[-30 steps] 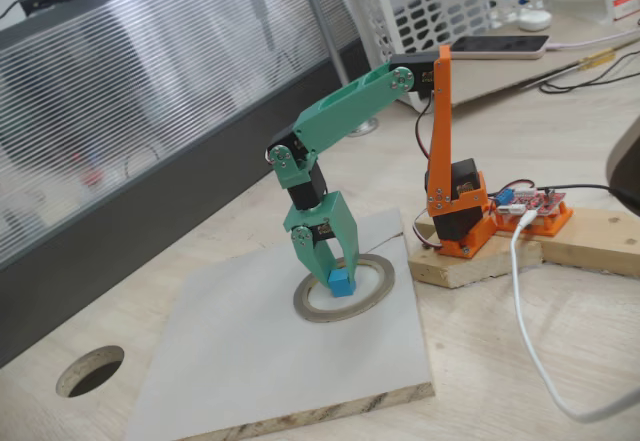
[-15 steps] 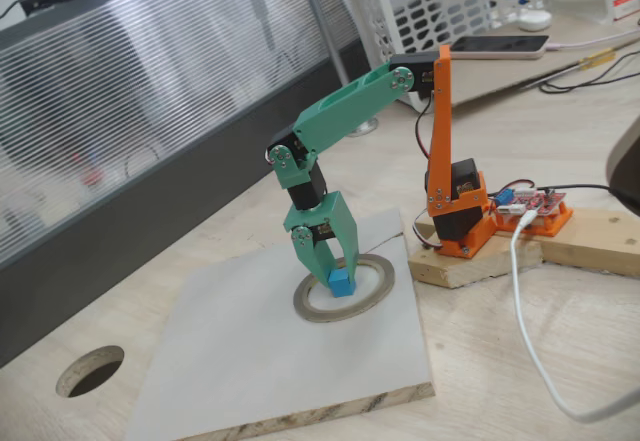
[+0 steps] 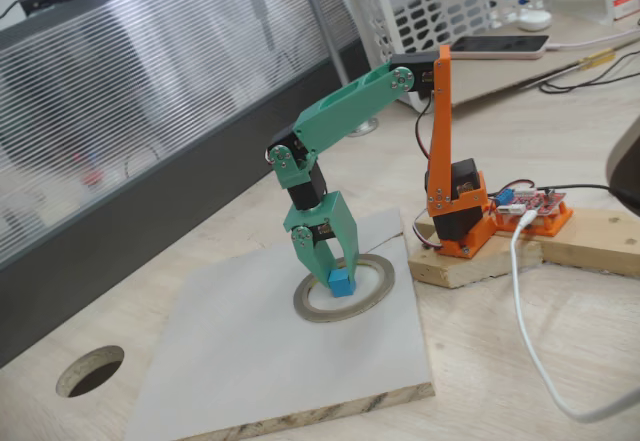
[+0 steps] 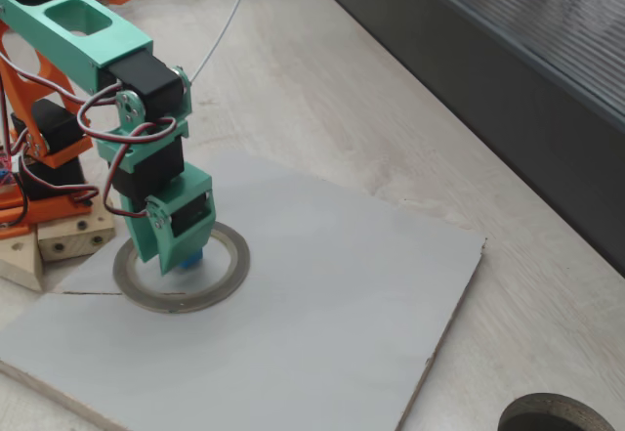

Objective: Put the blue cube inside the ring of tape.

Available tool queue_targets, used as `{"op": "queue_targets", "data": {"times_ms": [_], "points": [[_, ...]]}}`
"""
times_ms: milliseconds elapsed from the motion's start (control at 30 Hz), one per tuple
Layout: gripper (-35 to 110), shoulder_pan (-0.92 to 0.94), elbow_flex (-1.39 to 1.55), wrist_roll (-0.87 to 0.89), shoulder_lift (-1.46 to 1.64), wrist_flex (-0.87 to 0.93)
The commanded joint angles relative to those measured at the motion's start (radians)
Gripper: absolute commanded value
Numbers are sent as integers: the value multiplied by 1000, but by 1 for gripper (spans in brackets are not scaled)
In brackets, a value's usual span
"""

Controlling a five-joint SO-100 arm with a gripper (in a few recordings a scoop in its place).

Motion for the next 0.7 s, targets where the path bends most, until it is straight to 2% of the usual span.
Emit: {"op": "queue_targets", "data": {"times_ms": [0, 367, 667], "points": [[19, 8, 18, 3, 29, -2], [49, 8, 18, 6, 29, 9], [51, 8, 9, 6, 29, 11]]}}
